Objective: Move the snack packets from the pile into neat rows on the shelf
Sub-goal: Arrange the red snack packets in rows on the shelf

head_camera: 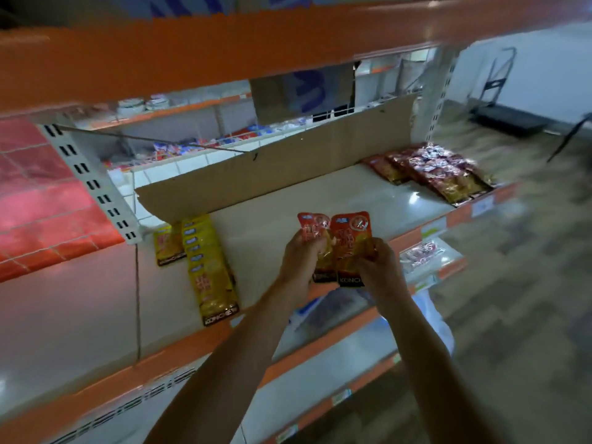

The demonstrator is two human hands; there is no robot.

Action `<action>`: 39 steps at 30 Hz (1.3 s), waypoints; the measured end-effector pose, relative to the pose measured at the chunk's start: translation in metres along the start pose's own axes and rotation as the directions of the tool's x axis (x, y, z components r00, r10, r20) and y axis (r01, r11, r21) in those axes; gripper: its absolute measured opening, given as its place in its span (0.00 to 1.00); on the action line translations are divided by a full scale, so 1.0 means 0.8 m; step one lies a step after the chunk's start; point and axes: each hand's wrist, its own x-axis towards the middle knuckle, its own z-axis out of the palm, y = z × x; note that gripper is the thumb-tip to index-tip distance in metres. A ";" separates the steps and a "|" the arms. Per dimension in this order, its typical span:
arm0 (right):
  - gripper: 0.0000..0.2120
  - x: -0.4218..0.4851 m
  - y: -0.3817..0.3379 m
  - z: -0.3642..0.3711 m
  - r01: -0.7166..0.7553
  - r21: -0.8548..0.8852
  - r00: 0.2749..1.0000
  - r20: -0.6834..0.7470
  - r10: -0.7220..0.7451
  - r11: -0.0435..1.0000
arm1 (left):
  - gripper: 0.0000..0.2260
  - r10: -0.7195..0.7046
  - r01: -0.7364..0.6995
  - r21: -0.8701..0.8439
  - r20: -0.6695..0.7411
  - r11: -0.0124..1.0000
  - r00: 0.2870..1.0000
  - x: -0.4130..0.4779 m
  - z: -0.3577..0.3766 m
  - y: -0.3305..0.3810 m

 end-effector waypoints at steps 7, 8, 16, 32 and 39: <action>0.11 0.030 0.022 -0.065 -0.014 -0.089 0.988 -0.154 0.001 0.996 | 0.08 0.051 -0.063 0.132 0.093 0.989 0.994 0.031 0.072 -0.011; 0.09 0.039 0.025 -0.070 -0.021 -0.103 0.986 -0.169 0.004 0.995 | 0.08 0.053 -0.065 0.131 0.096 0.989 0.994 0.039 0.081 -0.011; 0.11 0.120 0.016 -0.105 -0.024 -0.133 0.965 -0.261 -0.012 0.991 | 0.06 0.044 -0.057 0.083 0.149 0.995 0.988 0.116 0.155 0.005; 0.22 0.288 0.016 -0.132 0.035 -0.019 0.979 -0.200 -0.038 0.999 | 0.11 0.033 -0.037 0.068 0.064 0.997 0.997 0.247 0.221 0.016; 0.26 0.360 0.013 -0.179 0.071 -0.089 0.986 -0.143 -0.083 0.994 | 0.16 0.086 -0.069 0.098 -0.174 0.993 0.981 0.289 0.269 0.010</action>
